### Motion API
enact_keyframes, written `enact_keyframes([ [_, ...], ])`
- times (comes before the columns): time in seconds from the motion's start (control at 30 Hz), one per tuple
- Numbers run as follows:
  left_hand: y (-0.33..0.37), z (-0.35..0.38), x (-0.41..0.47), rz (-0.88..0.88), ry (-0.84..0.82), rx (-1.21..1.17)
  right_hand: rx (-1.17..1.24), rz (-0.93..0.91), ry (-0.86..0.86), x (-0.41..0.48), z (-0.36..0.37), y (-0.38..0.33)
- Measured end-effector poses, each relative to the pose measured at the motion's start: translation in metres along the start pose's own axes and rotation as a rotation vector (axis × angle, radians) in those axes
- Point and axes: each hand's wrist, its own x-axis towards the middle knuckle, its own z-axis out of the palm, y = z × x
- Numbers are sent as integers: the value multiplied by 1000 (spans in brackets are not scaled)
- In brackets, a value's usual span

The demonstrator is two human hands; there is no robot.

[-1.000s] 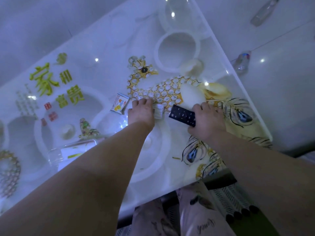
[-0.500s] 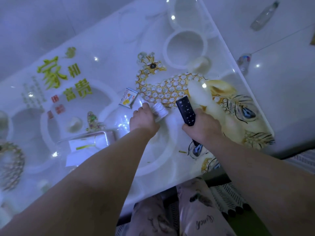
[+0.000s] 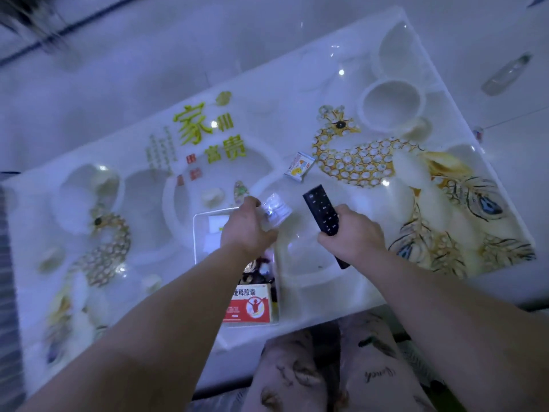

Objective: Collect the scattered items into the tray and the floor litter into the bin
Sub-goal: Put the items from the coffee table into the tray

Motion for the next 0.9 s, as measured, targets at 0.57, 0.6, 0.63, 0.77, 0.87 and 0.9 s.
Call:
enact_keyframes([
  [0.57, -68, 11, -39, 87, -225, 156, -57, -34, -45, -23, 34, -58],
  [0.6, -65, 15, -37, 84, -221, 155, -54, -36, -48, -22, 35, -57],
  [0.63, -62, 20, -35, 87, -217, 163, -52, -37, -52, -21, 37, -56],
  [0.77, -52, 32, -33, 116, -240, 187, -36, -22, -60, -17, 39, -52],
  [0.87, -50, 34, -33, 73, -310, 123, -28, -13, -63, -15, 40, -50],
  [0.9, -52, 32, -33, 58, -324, 115, -26, -12, -65, -15, 40, -51],
])
